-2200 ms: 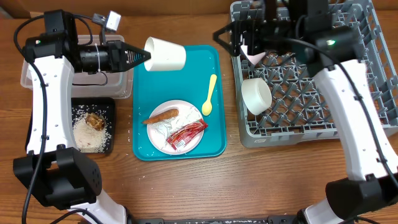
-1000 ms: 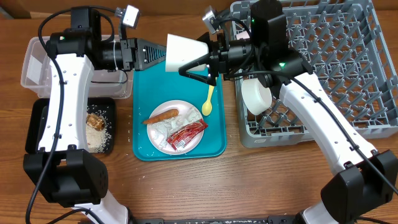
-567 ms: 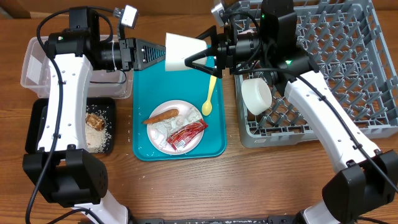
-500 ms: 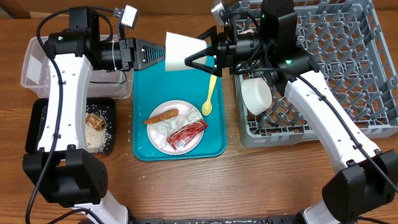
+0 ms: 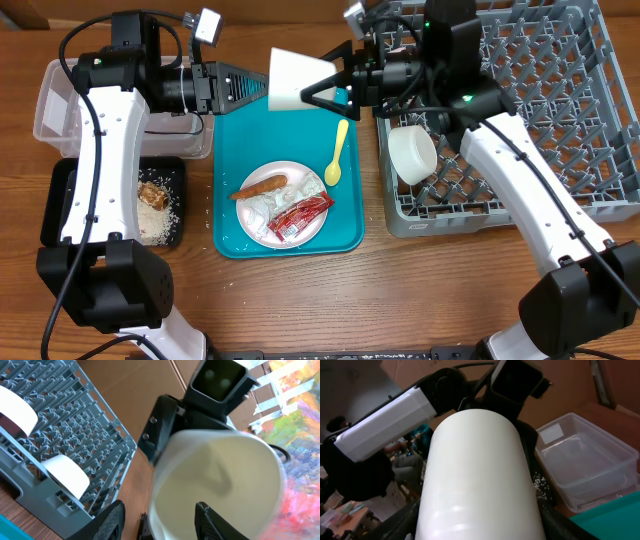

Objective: Sort waste into correct bins and load items into the dishwasher
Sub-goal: 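Grasp the white cup with the right gripper from the left gripper, then carry the white cup with the right gripper and set it in the rack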

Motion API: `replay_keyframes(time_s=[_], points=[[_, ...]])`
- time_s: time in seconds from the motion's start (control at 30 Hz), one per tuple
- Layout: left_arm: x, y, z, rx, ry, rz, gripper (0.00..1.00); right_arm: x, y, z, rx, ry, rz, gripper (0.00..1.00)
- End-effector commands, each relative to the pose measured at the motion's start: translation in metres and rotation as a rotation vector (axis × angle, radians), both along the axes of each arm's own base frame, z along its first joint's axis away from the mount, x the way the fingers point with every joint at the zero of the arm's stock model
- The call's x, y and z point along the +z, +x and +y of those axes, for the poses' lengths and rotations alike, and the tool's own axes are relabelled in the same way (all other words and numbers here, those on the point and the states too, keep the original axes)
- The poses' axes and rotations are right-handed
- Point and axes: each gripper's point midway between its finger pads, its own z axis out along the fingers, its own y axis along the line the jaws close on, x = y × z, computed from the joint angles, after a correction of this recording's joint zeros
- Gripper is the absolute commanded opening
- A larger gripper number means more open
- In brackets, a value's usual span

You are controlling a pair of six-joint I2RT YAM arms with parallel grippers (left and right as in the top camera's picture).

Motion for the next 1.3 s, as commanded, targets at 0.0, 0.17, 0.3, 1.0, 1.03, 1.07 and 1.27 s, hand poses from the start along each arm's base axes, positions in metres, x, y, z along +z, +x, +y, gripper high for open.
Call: replay_keyframes(time_s=[0.0, 0.17, 0.3, 1.0, 1.03, 1.07, 1.27], points=[[0.0, 0.002, 0.002, 0.007, 0.008, -0.009, 0.49, 0.009, 0.009, -0.029, -0.055, 0.003, -0.002, 0.57], [-0.004, 0.004, 0.002, 0.016, 0.035, -0.016, 0.5, -0.001, 0.025, -0.069, -0.141, -0.022, 0.07, 0.57], [-0.03, 0.013, 0.006, 0.066, 0.19, -0.01, 0.52, -0.014, 0.036, -0.102, -0.257, -0.075, 0.114, 0.57], [-0.118, 0.056, 0.029, 0.31, 0.851, -0.007, 0.57, -0.09, -0.028, -0.266, -1.178, -0.856, 0.474, 0.58], [-0.118, 0.056, 0.028, 0.309, 0.856, -0.01, 0.57, -0.096, -0.031, -0.27, -1.192, -0.881, 0.504, 0.58], [-0.12, 0.056, 0.027, 0.31, 0.871, -0.013, 0.58, -0.107, -0.036, -0.274, -1.195, -0.928, 0.558, 0.58], [-0.12, 0.056, 0.026, 0.307, 0.872, -0.013, 0.58, -0.144, -0.039, -0.271, -1.125, -1.039, 0.685, 0.58]])
